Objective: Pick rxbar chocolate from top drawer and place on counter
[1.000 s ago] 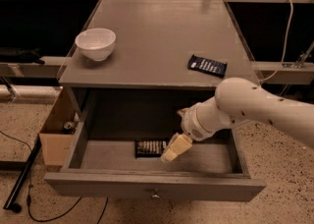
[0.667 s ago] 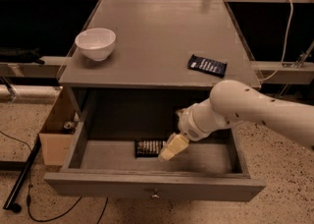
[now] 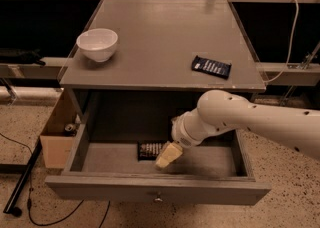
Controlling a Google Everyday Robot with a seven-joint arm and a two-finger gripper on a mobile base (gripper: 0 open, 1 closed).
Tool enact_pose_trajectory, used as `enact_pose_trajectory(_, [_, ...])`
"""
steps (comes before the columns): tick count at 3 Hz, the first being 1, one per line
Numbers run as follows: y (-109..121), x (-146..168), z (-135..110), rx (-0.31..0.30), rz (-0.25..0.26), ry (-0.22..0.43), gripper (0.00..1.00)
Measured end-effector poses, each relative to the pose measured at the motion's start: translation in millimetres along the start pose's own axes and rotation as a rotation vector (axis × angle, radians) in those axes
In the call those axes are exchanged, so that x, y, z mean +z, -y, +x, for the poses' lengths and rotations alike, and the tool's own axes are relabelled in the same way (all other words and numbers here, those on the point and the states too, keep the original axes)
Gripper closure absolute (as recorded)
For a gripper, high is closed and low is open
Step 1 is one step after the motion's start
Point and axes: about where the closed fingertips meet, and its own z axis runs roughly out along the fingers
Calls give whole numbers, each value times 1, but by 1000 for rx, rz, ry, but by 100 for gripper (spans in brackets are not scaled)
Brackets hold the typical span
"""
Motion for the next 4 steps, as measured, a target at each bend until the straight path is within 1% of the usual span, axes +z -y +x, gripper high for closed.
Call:
enact_pose_trajectory(2, [-7,21,6,-10,-3,-24,0])
enact_pose_trajectory(4, [-6,38,13,-17,-3,-51,0])
